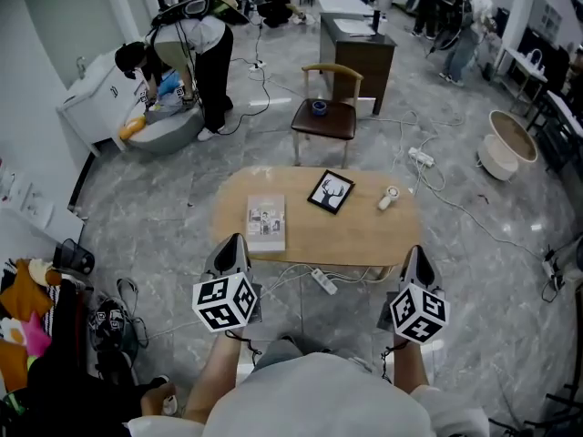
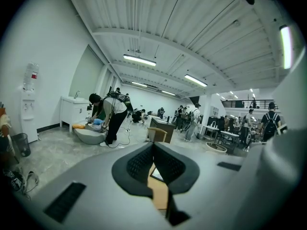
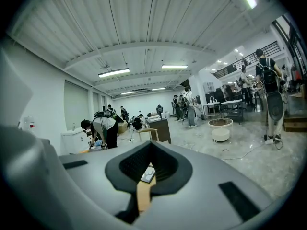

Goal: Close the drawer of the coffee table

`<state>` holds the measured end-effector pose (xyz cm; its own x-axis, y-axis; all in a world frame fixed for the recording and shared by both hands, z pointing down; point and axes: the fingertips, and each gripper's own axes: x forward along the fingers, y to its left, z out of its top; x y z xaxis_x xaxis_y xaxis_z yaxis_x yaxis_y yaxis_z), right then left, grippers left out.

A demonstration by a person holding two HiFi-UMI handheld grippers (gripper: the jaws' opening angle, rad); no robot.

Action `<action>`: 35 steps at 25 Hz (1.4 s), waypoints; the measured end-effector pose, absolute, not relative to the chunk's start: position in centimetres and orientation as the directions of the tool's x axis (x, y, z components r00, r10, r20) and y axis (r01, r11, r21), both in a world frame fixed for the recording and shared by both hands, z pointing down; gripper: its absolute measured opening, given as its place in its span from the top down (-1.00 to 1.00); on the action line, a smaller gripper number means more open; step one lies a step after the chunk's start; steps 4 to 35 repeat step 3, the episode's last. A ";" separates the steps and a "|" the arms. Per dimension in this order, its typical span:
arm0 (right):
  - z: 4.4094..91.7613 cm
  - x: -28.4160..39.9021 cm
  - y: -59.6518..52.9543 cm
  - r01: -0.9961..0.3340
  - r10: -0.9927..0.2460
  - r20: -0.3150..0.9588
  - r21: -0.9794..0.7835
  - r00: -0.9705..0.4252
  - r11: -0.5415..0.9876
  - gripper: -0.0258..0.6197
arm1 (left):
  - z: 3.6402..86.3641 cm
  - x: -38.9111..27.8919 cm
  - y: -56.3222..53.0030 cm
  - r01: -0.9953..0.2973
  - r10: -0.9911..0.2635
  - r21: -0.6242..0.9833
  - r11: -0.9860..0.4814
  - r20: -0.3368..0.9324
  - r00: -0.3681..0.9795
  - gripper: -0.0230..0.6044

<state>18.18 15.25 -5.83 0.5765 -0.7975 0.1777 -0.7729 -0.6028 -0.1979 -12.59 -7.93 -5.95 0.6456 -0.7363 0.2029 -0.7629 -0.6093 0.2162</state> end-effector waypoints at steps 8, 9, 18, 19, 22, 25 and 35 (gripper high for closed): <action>-5.5 18.3 14.8 -0.781 -0.809 0.176 -0.211 0.561 -0.588 0.92 | -5.9 -12.8 -8.2 -0.772 -0.748 0.219 -0.596 0.198 0.633 0.94; -5.5 18.3 14.8 -0.781 -0.809 0.176 -0.211 0.561 -0.588 0.92 | -5.9 -12.8 -8.2 -0.772 -0.748 0.219 -0.596 0.198 0.633 0.94; -5.5 18.3 14.8 -0.781 -0.809 0.176 -0.211 0.561 -0.588 0.92 | -5.9 -12.8 -8.2 -0.772 -0.748 0.219 -0.596 0.198 0.633 0.94; -5.5 18.3 14.8 -0.781 -0.809 0.176 -0.211 0.561 -0.588 0.92 | -5.9 -12.8 -8.2 -0.772 -0.748 0.219 -0.596 0.198 0.633 0.94; -5.5 18.3 14.8 -0.781 -0.809 0.176 -0.211 0.561 -0.588 0.92 | -5.9 -12.8 -8.2 -0.772 -0.748 0.219 -0.596 0.198 0.633 0.94; -5.5 18.3 14.8 -0.781 -0.809 0.176 -0.211 0.561 -0.588 0.92 | -5.9 -12.8 -8.2 -0.772 -0.748 0.219 -0.596 0.198 0.633 0.94; -5.5 18.3 14.8 -0.781 -0.809 0.176 -0.211 0.561 -0.588 0.92 | -5.9 -12.8 -8.2 -0.772 -0.748 0.219 -0.596 0.198 0.633 0.94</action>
